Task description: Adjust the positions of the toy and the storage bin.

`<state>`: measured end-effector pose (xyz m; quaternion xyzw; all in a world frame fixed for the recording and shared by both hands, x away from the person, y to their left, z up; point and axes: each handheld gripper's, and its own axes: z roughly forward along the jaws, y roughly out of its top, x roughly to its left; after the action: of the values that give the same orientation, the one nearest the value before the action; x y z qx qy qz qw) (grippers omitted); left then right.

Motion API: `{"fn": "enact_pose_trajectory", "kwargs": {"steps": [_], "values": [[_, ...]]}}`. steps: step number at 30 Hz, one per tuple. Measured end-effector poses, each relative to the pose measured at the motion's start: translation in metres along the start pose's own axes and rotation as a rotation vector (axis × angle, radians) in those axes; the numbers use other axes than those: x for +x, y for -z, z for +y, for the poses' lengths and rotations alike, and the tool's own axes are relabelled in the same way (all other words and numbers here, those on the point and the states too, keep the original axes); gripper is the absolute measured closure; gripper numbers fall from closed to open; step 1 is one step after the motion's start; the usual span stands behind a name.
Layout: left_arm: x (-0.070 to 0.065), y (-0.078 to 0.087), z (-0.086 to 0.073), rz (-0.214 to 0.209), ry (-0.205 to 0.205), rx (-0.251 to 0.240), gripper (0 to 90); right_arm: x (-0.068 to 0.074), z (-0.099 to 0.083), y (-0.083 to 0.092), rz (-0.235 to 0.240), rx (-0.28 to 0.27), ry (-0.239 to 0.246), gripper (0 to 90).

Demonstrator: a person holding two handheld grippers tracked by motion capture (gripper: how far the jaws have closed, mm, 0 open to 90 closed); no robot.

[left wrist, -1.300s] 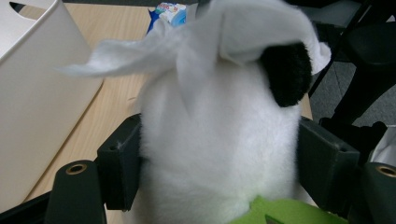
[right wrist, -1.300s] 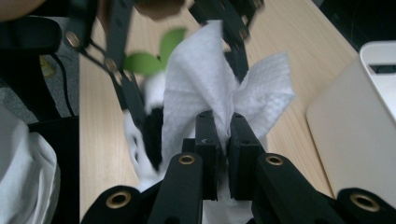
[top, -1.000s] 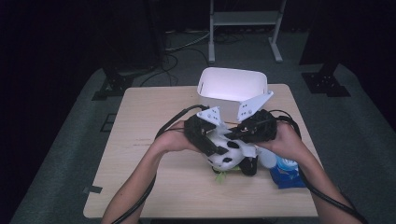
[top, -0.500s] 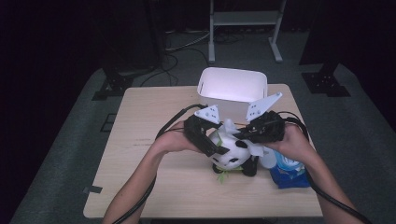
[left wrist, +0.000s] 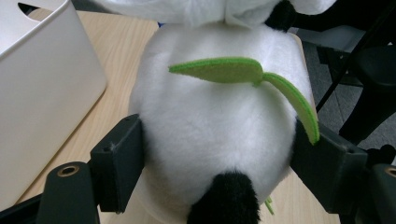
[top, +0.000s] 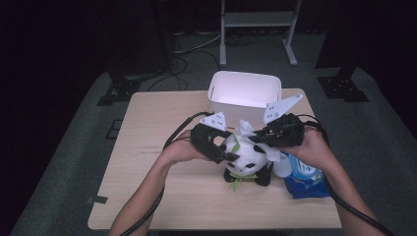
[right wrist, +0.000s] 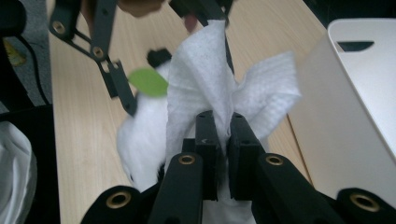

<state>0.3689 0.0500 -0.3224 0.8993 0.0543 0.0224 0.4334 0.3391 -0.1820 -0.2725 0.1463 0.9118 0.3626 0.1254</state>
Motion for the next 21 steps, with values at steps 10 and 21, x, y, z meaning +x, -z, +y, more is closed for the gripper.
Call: {"fn": "enact_pose_trajectory", "kwargs": {"steps": [10,21], "values": [[-0.002,-0.003,0.004,0.005,-0.004,-0.001,21.9,0.013,0.024,-0.014,0.056,-0.011,0.065,83.6],[-0.002,-0.008,0.001,0.016,0.000,0.008,10.5,-0.005,-0.008,0.002,0.000,-0.023,-0.025,83.5]]}}
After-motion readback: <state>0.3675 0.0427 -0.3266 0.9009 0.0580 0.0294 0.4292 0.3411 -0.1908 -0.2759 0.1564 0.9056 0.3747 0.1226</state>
